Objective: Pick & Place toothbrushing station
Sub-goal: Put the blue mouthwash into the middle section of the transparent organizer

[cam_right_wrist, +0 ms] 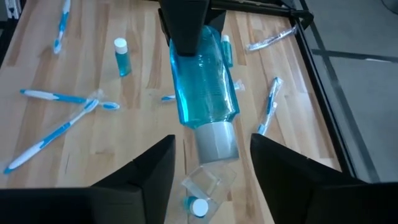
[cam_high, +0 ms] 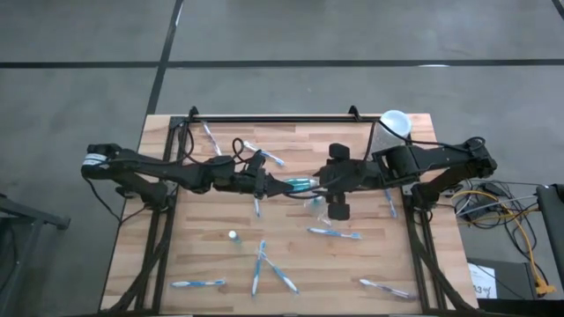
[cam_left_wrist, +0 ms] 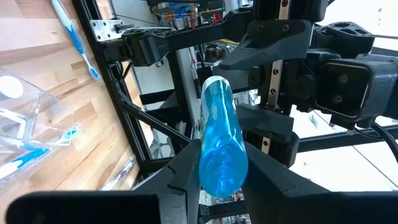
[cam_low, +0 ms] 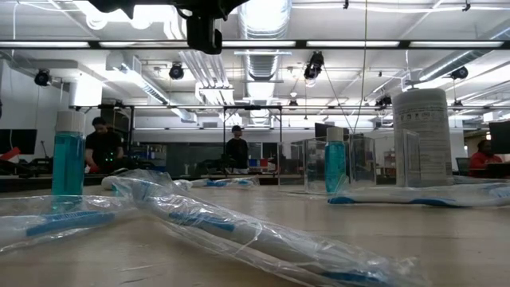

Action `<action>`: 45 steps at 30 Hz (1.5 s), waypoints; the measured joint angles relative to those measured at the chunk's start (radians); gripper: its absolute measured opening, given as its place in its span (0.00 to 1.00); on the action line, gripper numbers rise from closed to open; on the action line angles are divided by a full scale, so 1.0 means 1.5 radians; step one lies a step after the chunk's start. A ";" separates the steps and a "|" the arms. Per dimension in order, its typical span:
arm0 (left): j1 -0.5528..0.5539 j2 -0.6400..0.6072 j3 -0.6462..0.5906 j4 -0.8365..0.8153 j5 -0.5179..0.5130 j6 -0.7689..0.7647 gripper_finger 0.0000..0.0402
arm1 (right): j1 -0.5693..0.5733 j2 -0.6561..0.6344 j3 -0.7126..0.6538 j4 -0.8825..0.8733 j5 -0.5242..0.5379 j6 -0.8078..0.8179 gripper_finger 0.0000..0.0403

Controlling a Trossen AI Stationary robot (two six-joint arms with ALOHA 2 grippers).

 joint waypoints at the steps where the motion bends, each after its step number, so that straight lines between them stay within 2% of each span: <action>1: 0.000 0.000 0.000 0.000 0.000 0.000 0.24 | 0.000 0.000 0.000 -0.001 0.000 0.000 0.53; 9: 0.000 0.000 0.000 0.001 0.002 0.027 0.24 | 0.000 -0.008 0.002 -0.004 -0.001 -0.001 0.58; 27: 0.002 -0.001 -0.001 0.034 0.040 0.148 0.24 | 0.000 -0.033 0.003 -0.040 -0.001 -0.001 0.56; 36: 0.003 -0.001 -0.001 0.068 0.044 0.233 0.24 | 0.000 -0.075 0.003 -0.041 -0.002 0.070 0.56; 45: 0.003 -0.001 -0.002 0.101 0.048 0.285 0.23 | 0.003 -0.066 -0.010 -0.038 -0.007 0.086 0.56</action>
